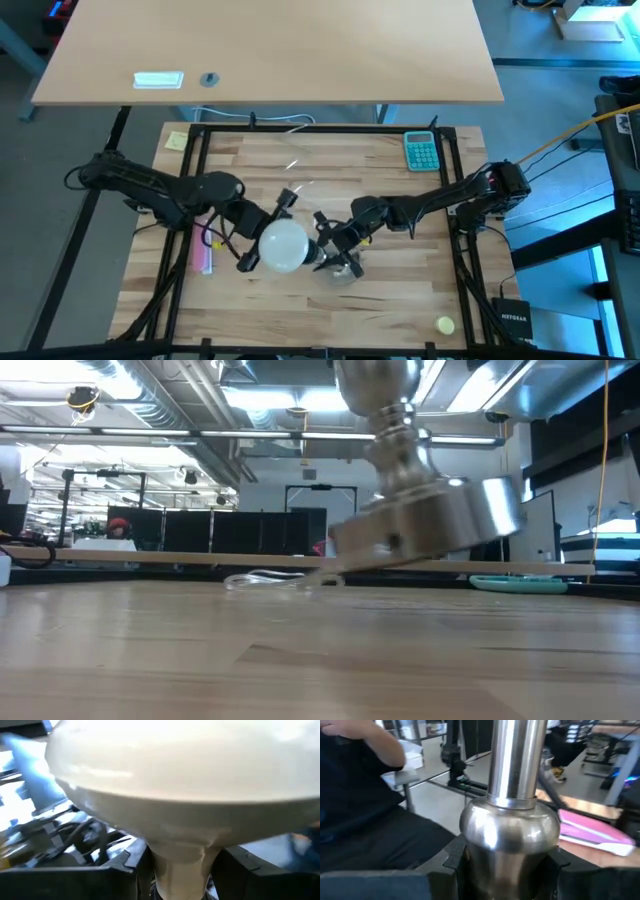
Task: Screw lightbulb
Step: Insert the white lightbulb on the silver lamp
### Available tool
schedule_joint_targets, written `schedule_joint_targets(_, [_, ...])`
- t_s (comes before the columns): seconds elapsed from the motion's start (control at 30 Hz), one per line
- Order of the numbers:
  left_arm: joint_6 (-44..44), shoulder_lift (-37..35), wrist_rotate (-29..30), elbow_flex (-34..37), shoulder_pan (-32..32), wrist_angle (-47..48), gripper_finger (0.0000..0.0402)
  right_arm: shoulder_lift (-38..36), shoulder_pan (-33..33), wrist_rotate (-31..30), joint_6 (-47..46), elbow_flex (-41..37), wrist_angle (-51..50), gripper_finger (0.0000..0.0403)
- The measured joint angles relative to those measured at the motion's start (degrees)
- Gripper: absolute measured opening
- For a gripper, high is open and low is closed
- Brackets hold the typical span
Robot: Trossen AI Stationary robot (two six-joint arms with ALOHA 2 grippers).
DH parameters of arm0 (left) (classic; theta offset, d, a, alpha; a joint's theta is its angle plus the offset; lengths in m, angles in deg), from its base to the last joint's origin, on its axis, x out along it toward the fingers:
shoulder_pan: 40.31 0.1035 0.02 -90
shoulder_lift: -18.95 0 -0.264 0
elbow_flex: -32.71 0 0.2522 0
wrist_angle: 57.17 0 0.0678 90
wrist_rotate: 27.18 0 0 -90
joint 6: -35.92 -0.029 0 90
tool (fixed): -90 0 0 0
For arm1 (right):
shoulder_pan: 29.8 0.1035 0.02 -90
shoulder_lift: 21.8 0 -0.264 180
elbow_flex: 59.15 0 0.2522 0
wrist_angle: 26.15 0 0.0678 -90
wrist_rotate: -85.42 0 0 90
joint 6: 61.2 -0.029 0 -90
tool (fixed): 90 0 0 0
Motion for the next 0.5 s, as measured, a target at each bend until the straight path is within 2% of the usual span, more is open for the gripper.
schedule_joint_targets(0.1, [-2.9,1.0,-9.7,0.0,1.7,-0.3,0.0141,0.8,0.4,0.7,-0.1,0.0,-0.1,0.0141])
schedule_joint_targets(0.17, [-3.2,1.5,-13.1,0.1,2.6,-0.1,0.0141,1.1,0.4,1.0,-0.1,0.0,-0.1,0.0141])
schedule_joint_targets(0.23, [-1.8,1.6,-12.8,0.0,3.2,-0.1,0.0141,1.1,0.4,0.7,-0.1,0.0,-0.2,0.0141])
schedule_joint_targets(0.33, [1.0,1.6,-7.9,0.1,3.0,-0.3,0.0141,1.1,0.4,0.0,-0.1,0.0,-0.2,0.014])
schedule_joint_targets(0.4, [1.5,1.5,-7.2,0.1,2.8,-0.9,0.0141,1.1,0.4,-0.5,0.1,0.0,-0.7,0.014])
schedule_joint_targets(0.43, [1.7,1.4,-6.8,0.1,2.6,-1.4,0.0151,1.1,0.4,-0.7,0.4,0.0,-0.9,0.014])
schedule_joint_targets(0.5, [1.5,1.2,-4.9,0.1,2.5,-0.1,0.0195,1.1,0.4,-1.5,1.5,0.1,-0.5,0.014])
